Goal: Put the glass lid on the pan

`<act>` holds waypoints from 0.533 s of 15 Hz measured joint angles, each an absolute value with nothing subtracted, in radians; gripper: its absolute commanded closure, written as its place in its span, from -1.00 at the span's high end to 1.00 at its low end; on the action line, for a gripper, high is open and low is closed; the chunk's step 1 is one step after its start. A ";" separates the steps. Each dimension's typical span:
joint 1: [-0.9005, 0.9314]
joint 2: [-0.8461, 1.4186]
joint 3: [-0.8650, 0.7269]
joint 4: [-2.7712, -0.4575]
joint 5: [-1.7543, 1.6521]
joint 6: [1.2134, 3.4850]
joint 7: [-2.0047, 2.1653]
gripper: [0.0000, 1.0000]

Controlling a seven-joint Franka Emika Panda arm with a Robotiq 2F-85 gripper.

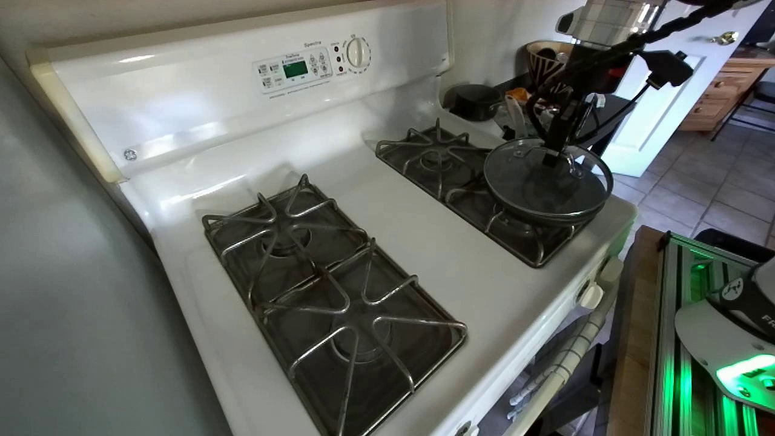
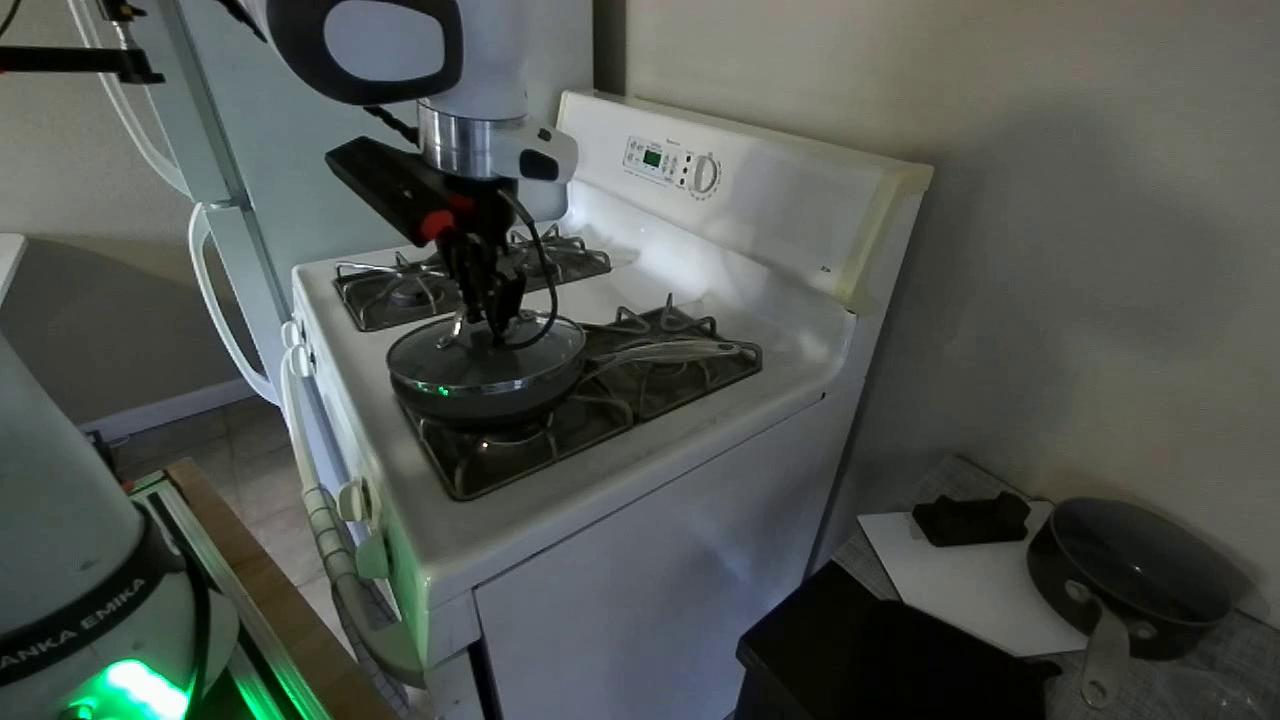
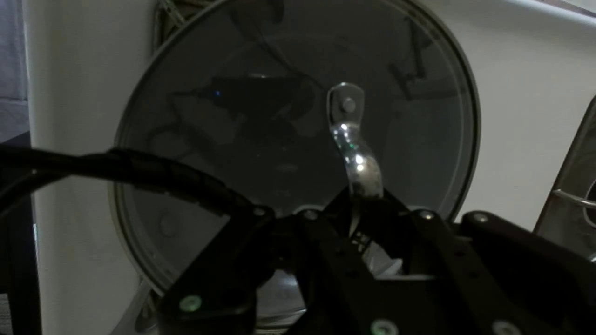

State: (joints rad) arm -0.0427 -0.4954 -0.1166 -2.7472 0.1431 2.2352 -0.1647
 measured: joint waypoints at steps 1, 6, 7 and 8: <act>-0.043 -0.494 -0.117 -2.747 0.141 2.235 -0.165 -1.00; -0.047 -0.490 -0.117 -2.747 0.123 2.236 -0.165 -0.19; -0.050 -0.490 -0.117 -2.746 0.121 2.240 -0.165 -0.06; -0.051 -0.490 -0.117 -2.746 0.121 2.245 -0.165 -0.01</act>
